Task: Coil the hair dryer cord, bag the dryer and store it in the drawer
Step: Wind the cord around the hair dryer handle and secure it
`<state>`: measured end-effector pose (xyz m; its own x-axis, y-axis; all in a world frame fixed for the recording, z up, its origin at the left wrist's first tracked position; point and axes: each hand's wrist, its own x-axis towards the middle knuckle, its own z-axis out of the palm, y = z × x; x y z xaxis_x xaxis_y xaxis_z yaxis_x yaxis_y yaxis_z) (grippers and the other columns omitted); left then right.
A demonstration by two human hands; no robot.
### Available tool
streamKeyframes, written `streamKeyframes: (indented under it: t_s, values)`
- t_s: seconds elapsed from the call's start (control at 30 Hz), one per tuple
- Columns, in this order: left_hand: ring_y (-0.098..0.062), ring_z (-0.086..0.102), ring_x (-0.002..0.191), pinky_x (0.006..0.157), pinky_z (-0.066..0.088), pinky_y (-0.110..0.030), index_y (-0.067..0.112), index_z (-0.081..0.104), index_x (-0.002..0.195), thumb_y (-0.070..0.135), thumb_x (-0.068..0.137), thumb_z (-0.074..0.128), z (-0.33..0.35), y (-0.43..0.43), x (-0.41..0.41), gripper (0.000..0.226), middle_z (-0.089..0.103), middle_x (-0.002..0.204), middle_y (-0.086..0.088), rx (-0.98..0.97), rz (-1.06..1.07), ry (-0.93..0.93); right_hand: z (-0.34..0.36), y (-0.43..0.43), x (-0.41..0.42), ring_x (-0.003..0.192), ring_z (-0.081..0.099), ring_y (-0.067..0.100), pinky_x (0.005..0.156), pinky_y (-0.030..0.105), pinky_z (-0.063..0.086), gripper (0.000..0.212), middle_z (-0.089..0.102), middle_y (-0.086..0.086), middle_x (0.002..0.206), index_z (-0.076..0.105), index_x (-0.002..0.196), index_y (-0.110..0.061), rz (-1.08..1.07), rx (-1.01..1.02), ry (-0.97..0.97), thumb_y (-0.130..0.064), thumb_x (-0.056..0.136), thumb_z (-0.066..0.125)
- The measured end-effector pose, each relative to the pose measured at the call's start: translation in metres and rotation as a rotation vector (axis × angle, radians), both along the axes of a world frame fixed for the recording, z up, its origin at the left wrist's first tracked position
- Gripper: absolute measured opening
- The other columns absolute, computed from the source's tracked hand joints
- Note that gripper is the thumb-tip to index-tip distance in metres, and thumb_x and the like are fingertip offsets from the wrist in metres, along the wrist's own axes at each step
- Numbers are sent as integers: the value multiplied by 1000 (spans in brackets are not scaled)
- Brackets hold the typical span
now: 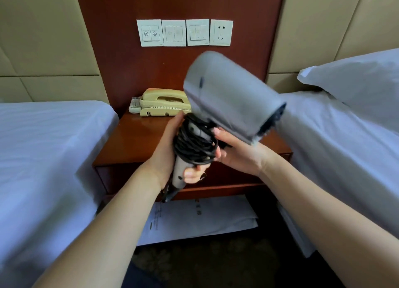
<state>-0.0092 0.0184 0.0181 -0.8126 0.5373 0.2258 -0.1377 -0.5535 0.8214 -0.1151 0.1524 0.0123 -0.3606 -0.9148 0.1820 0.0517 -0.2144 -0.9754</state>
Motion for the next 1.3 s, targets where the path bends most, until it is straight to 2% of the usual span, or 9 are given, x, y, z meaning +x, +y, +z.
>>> streamKeyframes:
  t_s: [0.13,0.27,0.43,0.63,0.73,0.87,1.0,1.17,1.3]
  values:
    - [-11,51,32,33,42,-15,-2,69,89,69,56,69,-2,-1,1,79,61,54,-9,-82,292,-99,8,-3,7,52,47,8,61,25,43,25,54,-6,57,65,81,-22,-48,-63,39,-15,95,46]
    - [-9,49,33,33,41,-15,7,71,90,70,48,74,-5,0,1,76,59,56,-8,-121,392,-113,5,3,3,67,48,47,73,44,43,25,49,41,82,52,95,5,-218,0,270,-18,87,50]
    - [-8,47,31,32,40,-13,16,73,94,67,54,72,-6,2,-4,65,57,54,-6,-59,426,-136,15,13,3,65,53,8,62,26,48,27,54,-4,78,50,101,-7,-99,31,358,-9,73,54]
    - [-10,41,28,31,33,-12,14,75,70,66,80,31,-4,10,-13,69,49,43,-2,-47,618,-272,5,4,3,87,56,-1,81,25,45,34,59,-17,90,53,94,-21,-311,49,666,-37,72,74]
    - [-14,43,35,33,35,-17,11,72,70,67,86,27,-4,8,-20,74,49,47,-3,-190,745,-315,0,1,1,83,65,7,79,37,54,33,64,-17,85,53,88,-30,-418,95,629,-50,69,72]
    - [-18,52,42,39,41,-22,3,66,96,57,91,38,-11,8,-31,61,58,56,-8,-483,1023,-271,-6,-4,1,57,65,0,59,17,50,26,65,-12,71,52,88,-17,-508,107,611,-35,80,70]
    - [-19,59,51,42,46,-23,5,60,105,47,88,55,-18,6,-37,46,63,72,-13,-599,1083,-304,-13,-8,-2,46,58,-4,49,11,44,24,65,-7,70,52,90,-16,-570,206,649,-36,84,65]
    - [-15,60,69,61,47,-26,15,63,108,52,92,46,-30,-5,-46,43,65,88,-5,-767,1164,-302,-27,-19,-17,67,66,19,69,40,55,29,66,1,80,55,92,-15,-699,244,724,-39,81,67]
    - [-6,52,72,63,38,-18,23,54,93,40,97,40,-40,-13,-56,23,58,86,3,-837,1207,-290,-43,-31,-28,73,68,21,69,46,55,28,67,3,81,56,95,-19,-713,246,754,-40,81,67]
